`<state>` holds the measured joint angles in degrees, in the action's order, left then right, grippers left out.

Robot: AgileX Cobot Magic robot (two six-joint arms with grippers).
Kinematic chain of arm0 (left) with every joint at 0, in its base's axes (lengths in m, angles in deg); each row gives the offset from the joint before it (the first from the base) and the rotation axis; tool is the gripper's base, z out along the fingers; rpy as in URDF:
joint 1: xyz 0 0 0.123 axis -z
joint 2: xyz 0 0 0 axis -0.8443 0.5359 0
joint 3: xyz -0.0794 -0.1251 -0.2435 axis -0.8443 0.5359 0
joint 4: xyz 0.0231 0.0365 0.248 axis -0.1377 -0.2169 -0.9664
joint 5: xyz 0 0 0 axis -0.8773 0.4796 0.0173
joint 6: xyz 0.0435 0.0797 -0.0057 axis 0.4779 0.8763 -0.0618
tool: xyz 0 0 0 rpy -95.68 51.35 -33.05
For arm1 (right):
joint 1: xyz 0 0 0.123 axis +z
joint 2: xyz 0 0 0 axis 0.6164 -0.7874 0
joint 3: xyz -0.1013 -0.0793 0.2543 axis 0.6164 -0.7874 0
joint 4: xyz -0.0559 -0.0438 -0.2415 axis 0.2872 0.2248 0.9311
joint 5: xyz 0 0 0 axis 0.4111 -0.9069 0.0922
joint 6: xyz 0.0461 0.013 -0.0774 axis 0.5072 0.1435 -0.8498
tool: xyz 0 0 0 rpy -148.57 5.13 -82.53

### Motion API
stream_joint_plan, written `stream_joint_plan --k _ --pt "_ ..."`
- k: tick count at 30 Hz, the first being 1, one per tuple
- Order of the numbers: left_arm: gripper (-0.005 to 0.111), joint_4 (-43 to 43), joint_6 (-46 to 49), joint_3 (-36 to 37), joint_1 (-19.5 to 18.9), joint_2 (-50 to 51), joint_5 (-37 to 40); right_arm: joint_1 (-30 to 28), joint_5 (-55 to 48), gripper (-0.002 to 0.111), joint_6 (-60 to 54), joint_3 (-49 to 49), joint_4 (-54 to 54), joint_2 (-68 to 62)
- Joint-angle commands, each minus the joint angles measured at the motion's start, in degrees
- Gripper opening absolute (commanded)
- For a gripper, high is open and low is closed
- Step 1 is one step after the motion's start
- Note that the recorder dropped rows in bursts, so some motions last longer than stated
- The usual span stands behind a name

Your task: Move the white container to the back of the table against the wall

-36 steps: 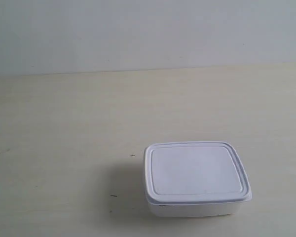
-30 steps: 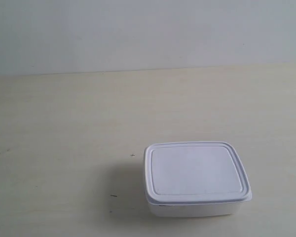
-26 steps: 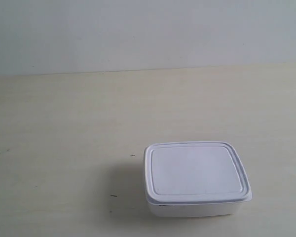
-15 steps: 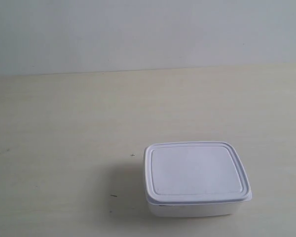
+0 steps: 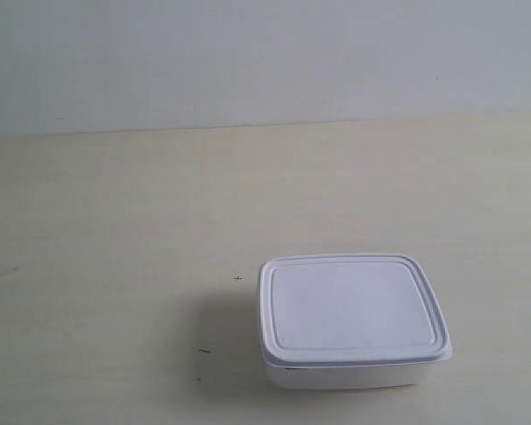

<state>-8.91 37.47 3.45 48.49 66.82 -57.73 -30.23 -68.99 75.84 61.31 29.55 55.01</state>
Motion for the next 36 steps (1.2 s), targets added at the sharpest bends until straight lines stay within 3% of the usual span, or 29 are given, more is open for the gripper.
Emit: stream_joint_plan --k 1,6,10,16,19,23,29,33,36 --pt "0.0 -0.55 0.58 0.2 -0.22 -0.36 -0.12 -0.26 0.18 0.0 -1.5 -0.3 0.44 0.36" --pt "0.0 -7.82 0.58 0.2 -0.22 -0.36 -0.66 -0.26 0.96 0.0 -1.63 -0.3 0.46 0.36" --pt "0.0 -14.97 0.85 0.2 -0.22 -0.36 -4.56 -0.26 8.19 0.0 0.21 -0.3 -0.34 0.36" --pt "0.0 -13.83 -1.57 0.2 -0.22 -0.36 -18.84 -0.26 15.49 0.0 9.39 -0.3 -7.0 0.36" --pt "0.0 -13.83 -1.57 0.2 -0.22 -0.36 -21.69 -0.26 19.81 0.0 11.73 -0.3 -8.66 0.36" --pt "0.0 -13.39 -2.92 0.2 -0.22 -0.36 -24.5 -0.26 23.33 0.0 23.41 -0.3 -13.82 0.36" --pt "0.0 -11.63 -33.82 0.2 -0.22 -0.36 -33.59 -0.16 24.91 0.0 33.33 -0.3 -14.91 0.36" --pt "0.0 -12.18 -45.96 0.2 -0.22 -0.36 -34.84 -0.16 21.85 0.0 33.33 2.69 -12.19 0.36" --pt "0.0 -20.6 -57.33 0.2 0.25 -0.36 -37.95 -0.16 16.82 0.0 33.15 6.8 -11.39 0.36"
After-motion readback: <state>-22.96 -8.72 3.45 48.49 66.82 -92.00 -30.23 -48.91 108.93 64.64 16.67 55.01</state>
